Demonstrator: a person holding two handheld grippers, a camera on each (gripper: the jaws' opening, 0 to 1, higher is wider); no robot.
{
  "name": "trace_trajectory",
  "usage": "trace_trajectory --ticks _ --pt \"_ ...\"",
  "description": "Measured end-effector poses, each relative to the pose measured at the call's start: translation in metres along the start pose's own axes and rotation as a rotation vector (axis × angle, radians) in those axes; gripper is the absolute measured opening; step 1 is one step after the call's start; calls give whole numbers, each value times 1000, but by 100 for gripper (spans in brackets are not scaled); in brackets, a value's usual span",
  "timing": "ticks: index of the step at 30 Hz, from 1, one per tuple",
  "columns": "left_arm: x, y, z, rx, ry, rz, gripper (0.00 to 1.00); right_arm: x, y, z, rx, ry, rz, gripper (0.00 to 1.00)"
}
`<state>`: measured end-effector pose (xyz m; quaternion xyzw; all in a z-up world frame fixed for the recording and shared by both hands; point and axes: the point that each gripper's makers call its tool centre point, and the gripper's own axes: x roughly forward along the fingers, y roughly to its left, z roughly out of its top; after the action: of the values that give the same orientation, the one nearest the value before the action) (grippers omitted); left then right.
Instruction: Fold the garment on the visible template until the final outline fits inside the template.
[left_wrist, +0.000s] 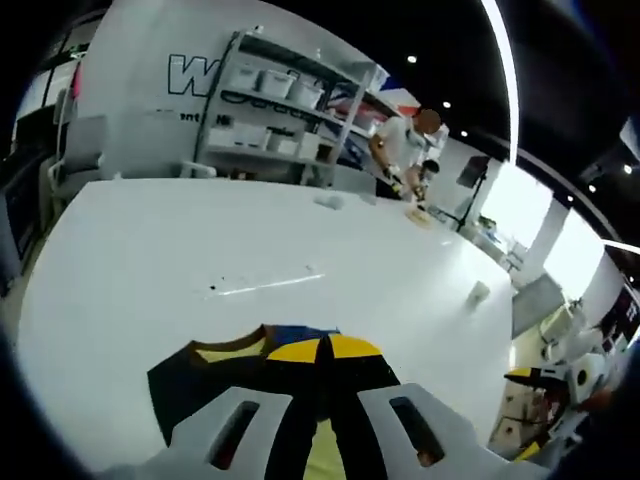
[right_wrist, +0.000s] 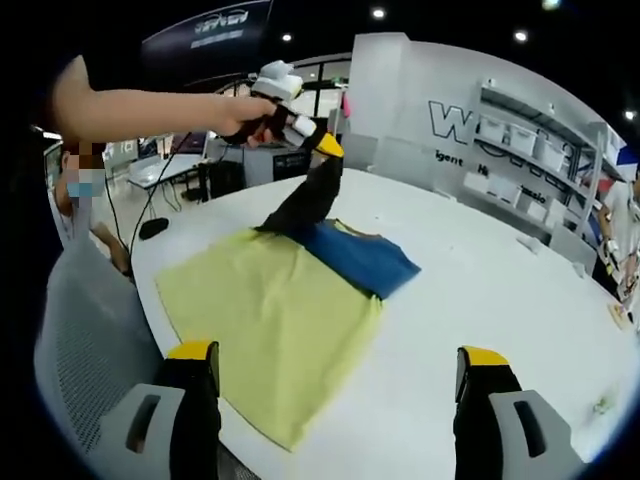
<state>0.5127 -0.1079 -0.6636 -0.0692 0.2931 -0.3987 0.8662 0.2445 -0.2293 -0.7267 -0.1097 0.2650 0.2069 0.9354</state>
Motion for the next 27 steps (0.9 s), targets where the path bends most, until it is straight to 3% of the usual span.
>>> trace_trajectory --ticks 12,21,27 --pt "33 -3 -34 -80 53 -27 3 3 1 -4 0 20 7 97" --pt "58 -7 -55 -86 70 -40 4 2 0 -8 12 31 -4 97" --pt "64 -8 -71 -57 136 -45 9 3 1 -8 18 34 -6 97"
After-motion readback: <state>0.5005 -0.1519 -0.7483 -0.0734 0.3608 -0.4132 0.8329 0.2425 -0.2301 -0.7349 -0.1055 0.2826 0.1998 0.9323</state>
